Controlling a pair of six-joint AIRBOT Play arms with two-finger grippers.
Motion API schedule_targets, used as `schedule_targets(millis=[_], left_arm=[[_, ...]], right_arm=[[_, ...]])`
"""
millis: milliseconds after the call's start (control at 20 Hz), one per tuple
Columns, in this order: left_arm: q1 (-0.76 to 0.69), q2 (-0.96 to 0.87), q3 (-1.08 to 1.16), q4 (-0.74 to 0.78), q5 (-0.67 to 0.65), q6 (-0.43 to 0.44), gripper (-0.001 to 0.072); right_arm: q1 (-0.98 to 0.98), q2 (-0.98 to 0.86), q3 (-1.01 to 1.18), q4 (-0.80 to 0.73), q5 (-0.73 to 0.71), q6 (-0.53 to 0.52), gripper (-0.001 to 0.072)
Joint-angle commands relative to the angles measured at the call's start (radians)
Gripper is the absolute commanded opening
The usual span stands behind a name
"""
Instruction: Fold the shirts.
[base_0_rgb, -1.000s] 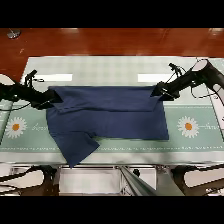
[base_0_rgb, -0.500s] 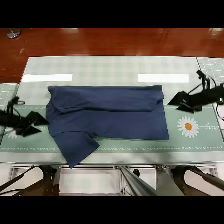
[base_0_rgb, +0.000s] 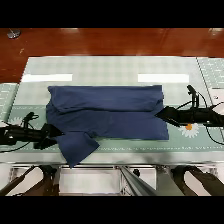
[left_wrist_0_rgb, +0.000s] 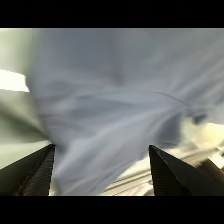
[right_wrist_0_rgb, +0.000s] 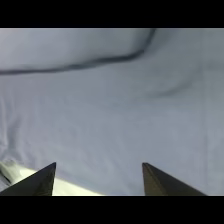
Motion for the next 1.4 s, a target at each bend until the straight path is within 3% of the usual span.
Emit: schedule_targets(millis=[0, 100, 150, 200, 250, 400, 650, 1100, 1150, 1200, 1250, 1350], left_arm=[[-0.103, 0.002, -0.046, -0.069, 0.056, 0.053, 0.0701], [-0.167, 0.002, -0.042, -0.069, 0.039, 0.068, 0.0698], [-0.192, 0.002, -0.041, -0.069, 0.037, 0.069, 0.0625], [-0.203, 0.002, -0.036, -0.069, 0.035, 0.084, 0.0237], [-0.206, 0.002, -0.025, -0.072, 0.021, 0.100, 0.0028], [-0.205, 0.017, 0.018, -0.074, -0.013, 0.120, 0.0023], [-0.206, 0.040, 0.045, -0.092, -0.001, 0.120, 0.0023], [-0.206, 0.039, 0.045, -0.093, 0.020, 0.119, 0.0023], [-0.206, 0.039, 0.045, -0.093, 0.022, 0.119, 0.0023], [-0.206, 0.040, 0.045, -0.093, 0.022, 0.119, 0.0023], [-0.205, 0.040, 0.046, -0.096, 0.022, 0.119, 0.0023], [-0.204, 0.040, 0.076, -0.096, 0.011, 0.119, 0.0023]], right_arm=[[-0.056, 0.010, 0.011, -0.027, -0.021, 0.070, 0.0619], [-0.186, 0.010, 0.060, -0.126, 0.058, 0.097, 0.0618], [-0.252, 0.010, 0.076, -0.169, 0.107, 0.097, 0.0619], [-0.314, 0.010, 0.079, -0.210, 0.158, 0.097, 0.0618], [-0.355, 0.010, 0.071, -0.259, 0.202, 0.095, 0.0618], [-0.363, 0.010, -0.027, -0.360, 0.235, 0.145, 0.0619], [-0.225, -0.012, -0.175, -0.283, 0.199, 0.121, 0.0619], [-0.069, -0.159, -0.110, -0.073, -0.020, 0.119, 0.0617], [-0.055, -0.174, -0.093, -0.062, -0.024, 0.117, 0.0585], [-0.039, -0.185, -0.077, -0.060, -0.019, 0.109, 0.0400], [-0.019, -0.191, -0.058, -0.059, 0.000, 0.075, 0.0048], [-0.002, -0.190, -0.004, -0.064, 0.054, 0.039, 0.0032]])
